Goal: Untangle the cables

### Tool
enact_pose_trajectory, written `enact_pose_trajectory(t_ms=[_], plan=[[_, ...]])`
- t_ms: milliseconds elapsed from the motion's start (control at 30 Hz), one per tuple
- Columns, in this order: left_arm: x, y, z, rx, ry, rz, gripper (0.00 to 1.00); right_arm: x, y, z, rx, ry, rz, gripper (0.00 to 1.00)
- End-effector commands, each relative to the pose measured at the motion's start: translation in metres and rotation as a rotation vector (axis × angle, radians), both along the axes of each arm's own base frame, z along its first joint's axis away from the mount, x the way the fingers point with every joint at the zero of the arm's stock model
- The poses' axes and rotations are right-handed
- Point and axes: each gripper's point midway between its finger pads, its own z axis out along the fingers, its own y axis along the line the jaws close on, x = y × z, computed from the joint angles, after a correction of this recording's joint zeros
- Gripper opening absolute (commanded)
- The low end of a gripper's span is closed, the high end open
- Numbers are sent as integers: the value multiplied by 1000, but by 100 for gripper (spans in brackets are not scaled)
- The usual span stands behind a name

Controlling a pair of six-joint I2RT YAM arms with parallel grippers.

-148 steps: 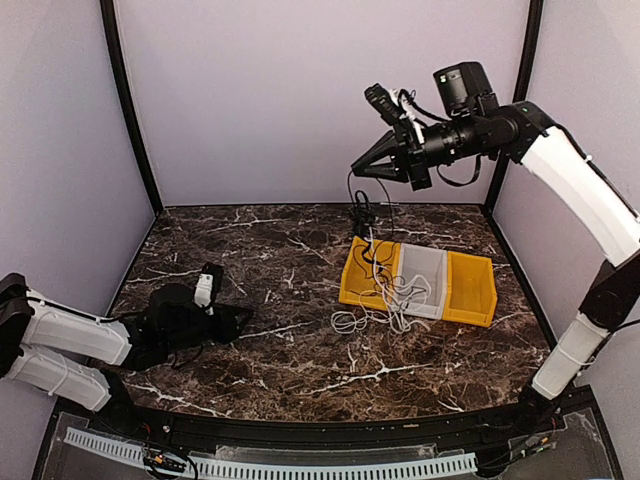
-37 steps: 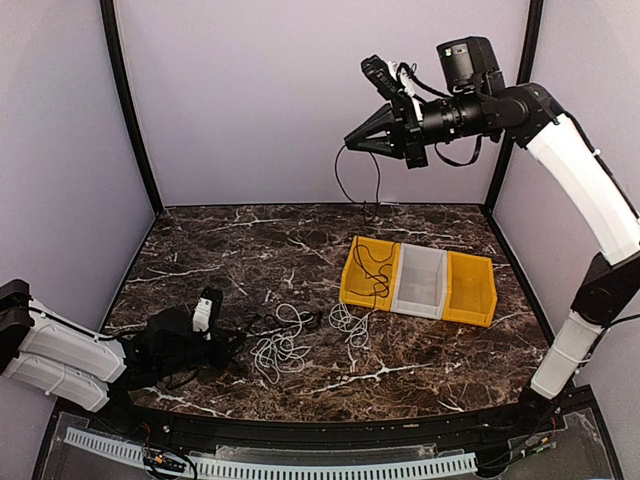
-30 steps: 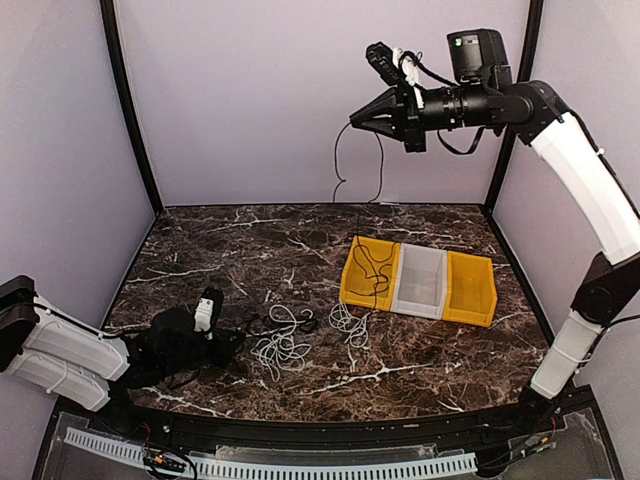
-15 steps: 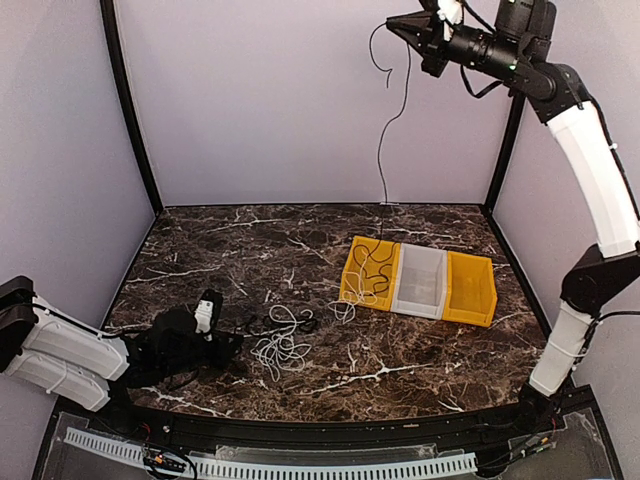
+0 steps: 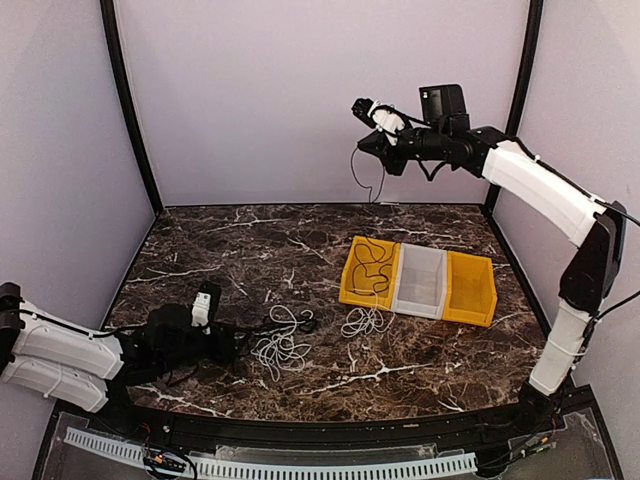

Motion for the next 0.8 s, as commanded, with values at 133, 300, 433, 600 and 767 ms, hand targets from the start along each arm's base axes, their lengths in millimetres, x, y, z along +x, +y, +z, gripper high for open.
enact_pose_trajectory(t_ms=[133, 300, 433, 600, 767], plan=[[-4, -10, 97, -179, -282, -80, 60, 9, -28, -39, 12, 23, -89, 0], [-1, -31, 126, -200, -328, -154, 60, 6, -36, -109, -34, 193, -108, 0], [-2, -65, 130, -227, -299, -267, 59, -6, -31, -164, -54, 374, -58, 0], [17, -109, 106, -202, -230, -326, 59, -23, -16, -198, -22, 562, 22, 0], [36, -154, 95, -240, -191, -381, 60, -2, -24, -228, -55, 613, -107, 0]])
